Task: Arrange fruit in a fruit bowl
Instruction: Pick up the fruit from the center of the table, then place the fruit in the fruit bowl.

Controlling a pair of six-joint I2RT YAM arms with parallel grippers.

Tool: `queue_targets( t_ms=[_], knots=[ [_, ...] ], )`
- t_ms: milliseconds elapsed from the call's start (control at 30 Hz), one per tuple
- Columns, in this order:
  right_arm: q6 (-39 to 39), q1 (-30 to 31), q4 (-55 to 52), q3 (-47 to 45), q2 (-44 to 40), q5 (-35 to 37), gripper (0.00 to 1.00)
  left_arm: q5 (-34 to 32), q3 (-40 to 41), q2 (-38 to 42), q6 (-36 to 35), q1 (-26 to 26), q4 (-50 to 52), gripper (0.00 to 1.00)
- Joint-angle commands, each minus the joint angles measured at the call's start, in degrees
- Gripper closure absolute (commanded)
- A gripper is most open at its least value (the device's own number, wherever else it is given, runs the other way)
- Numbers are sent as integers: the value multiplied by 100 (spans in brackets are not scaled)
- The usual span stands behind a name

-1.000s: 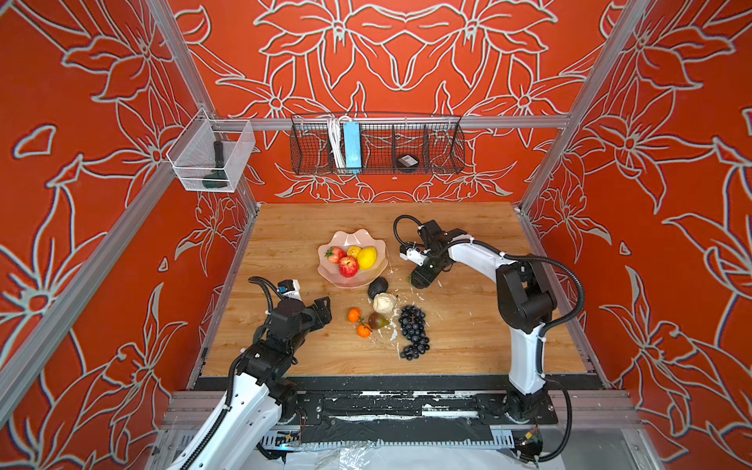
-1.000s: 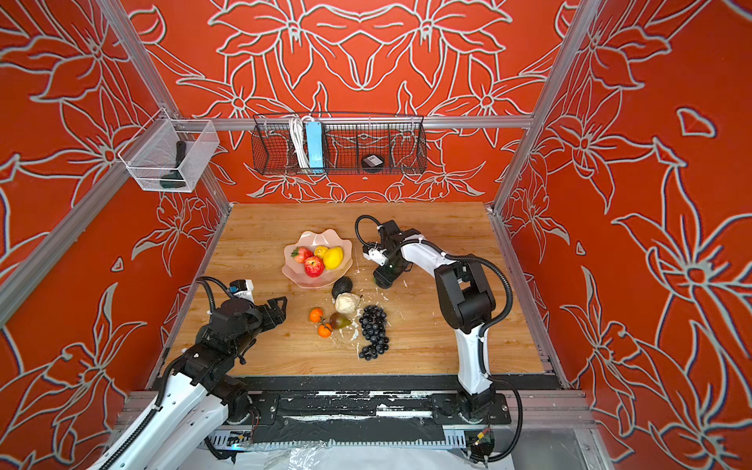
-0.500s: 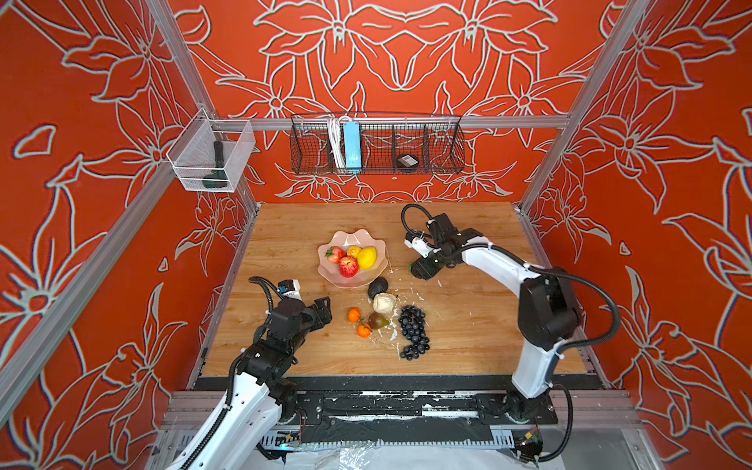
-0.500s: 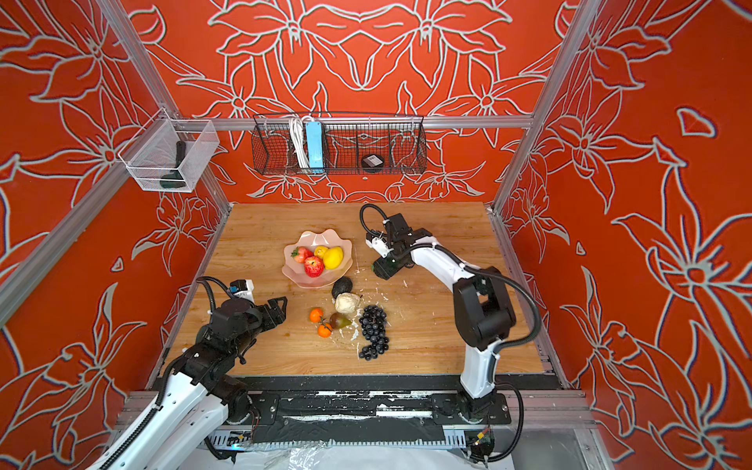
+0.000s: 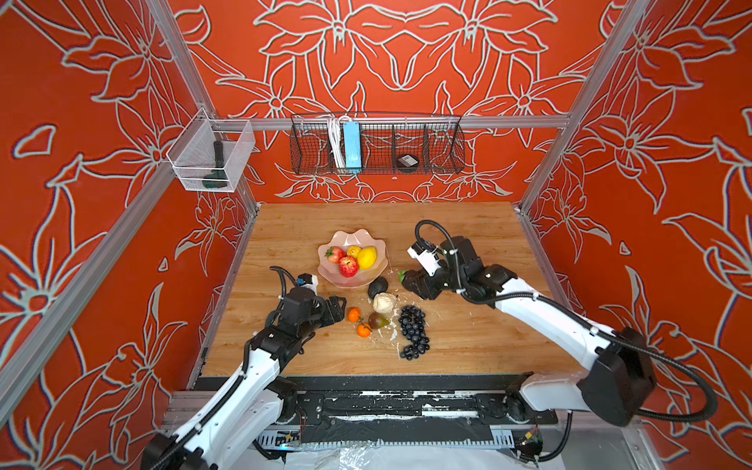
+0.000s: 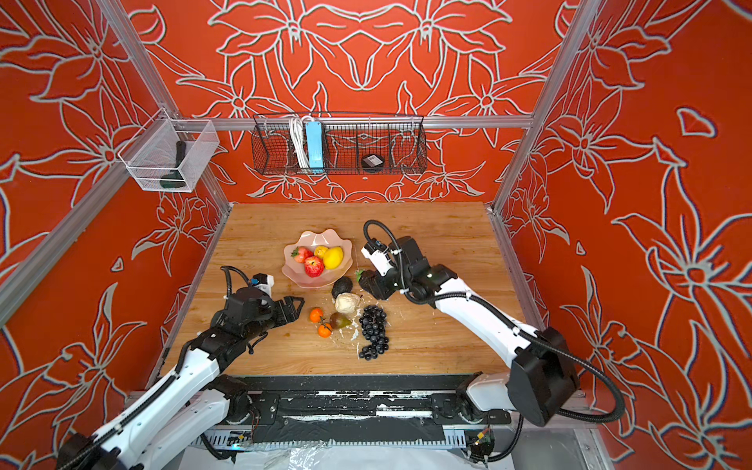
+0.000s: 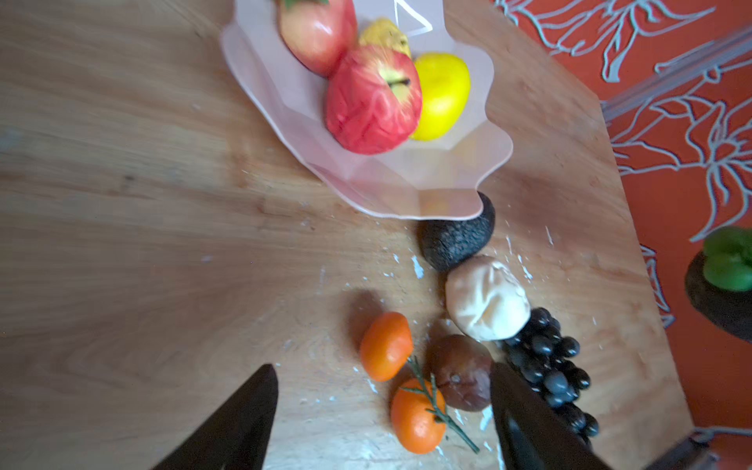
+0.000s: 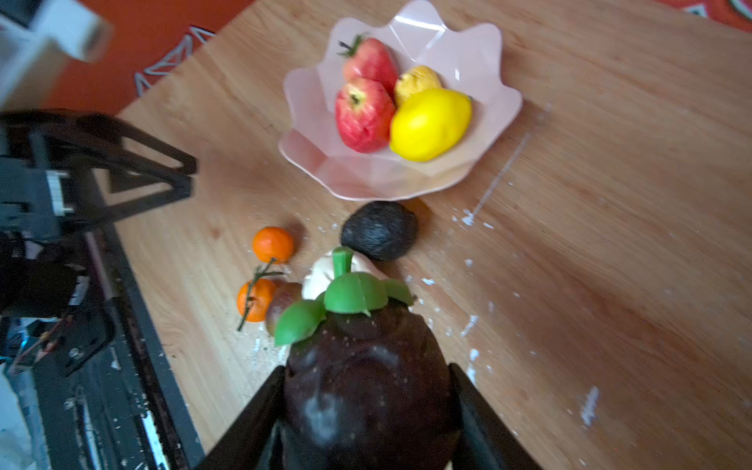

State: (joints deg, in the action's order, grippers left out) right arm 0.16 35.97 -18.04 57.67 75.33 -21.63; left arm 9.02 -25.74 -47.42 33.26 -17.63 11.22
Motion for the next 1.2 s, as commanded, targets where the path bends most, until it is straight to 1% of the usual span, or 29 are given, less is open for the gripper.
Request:
queue_targets(
  t_ms=[0,100,233,467,567,667,767,1000,1167],
  knots=[
    [199,323,820,-429,-272,-300,53,1163,-350,-267,242,-27,-431,21],
    [246,569,1460,-968,-410,-358,53,1598,-493,-355,445,-102,-480,23],
    [297,815,2245,-1552,-480,-276,53,1747,-709,-296,376,-218,-208,27],
    [137,1100,2839,-1853,-283,-119,54,1998,-938,-443,371,-559,-123,38],
    [89,1166,2916,-1862,-227,17,55,1952,-1049,-582,411,-659,-55,45],
    [93,1232,3032,-1888,-182,52,55,1889,-1109,-718,482,-769,-56,48],
    [52,1298,3017,-1873,-142,157,55,1867,-1146,-820,498,-870,-106,53],
    [-15,1368,2973,-1812,-34,233,55,1848,-1103,-866,644,-979,-194,63],
    [-30,1404,2966,-1778,36,274,55,1825,-991,-866,693,-1006,-287,67]
  ],
)
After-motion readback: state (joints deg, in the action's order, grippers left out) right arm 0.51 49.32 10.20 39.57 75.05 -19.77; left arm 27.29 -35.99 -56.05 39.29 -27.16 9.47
